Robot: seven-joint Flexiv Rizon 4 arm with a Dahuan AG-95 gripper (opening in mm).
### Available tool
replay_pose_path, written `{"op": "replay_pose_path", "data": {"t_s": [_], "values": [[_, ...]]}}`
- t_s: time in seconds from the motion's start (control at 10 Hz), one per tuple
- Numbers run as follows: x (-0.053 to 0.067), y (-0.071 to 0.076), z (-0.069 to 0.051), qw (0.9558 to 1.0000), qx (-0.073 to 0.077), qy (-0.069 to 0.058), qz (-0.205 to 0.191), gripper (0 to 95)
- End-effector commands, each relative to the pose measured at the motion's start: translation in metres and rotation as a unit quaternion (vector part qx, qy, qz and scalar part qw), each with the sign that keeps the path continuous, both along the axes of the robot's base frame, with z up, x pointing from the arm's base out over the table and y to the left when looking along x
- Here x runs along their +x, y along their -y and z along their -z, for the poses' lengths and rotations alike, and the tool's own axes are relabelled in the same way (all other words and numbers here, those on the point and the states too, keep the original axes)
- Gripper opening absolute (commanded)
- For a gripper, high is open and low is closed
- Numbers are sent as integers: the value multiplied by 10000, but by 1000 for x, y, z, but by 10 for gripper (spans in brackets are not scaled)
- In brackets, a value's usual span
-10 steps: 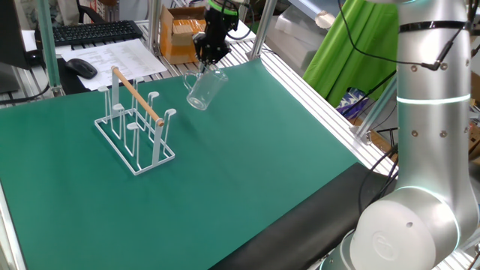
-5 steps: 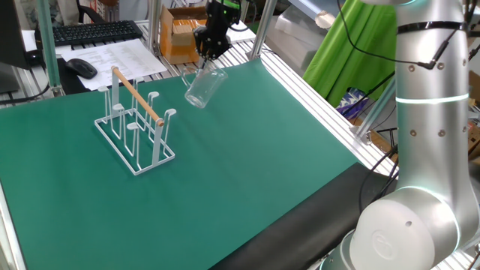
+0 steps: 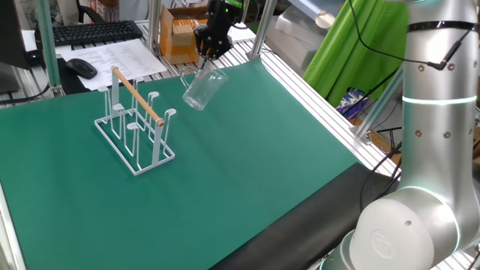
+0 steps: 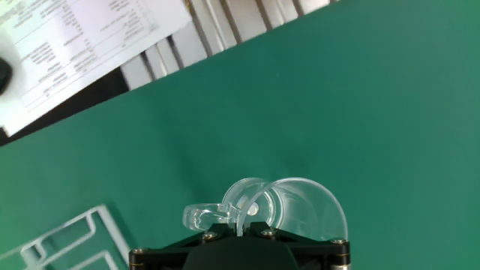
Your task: Put the cup on the cup rack
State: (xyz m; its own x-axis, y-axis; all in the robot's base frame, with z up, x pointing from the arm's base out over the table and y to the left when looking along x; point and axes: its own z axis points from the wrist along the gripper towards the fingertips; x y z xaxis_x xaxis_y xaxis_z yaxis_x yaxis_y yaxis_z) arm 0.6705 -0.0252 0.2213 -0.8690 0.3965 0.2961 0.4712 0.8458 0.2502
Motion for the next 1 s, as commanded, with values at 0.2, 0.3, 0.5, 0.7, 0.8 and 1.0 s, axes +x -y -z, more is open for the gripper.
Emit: {"op": "replay_pose_path", "data": {"t_s": [0.2, 0.3, 0.5, 0.7, 0.8, 1.0], "values": [[-4, -5, -5, 10000, -3, -26, -4, 0], [-3, -6, -5, 10000, -23, -55, -46, 0], [-3, -8, -8, 9999, 11, -100, 4, 0], [-3, -10, -8, 9998, -150, -48, -101, 0], [-2, -11, -6, 9992, -334, -15, -232, 0], [-1, -14, -2, 9977, -570, 24, -359, 0]]}}
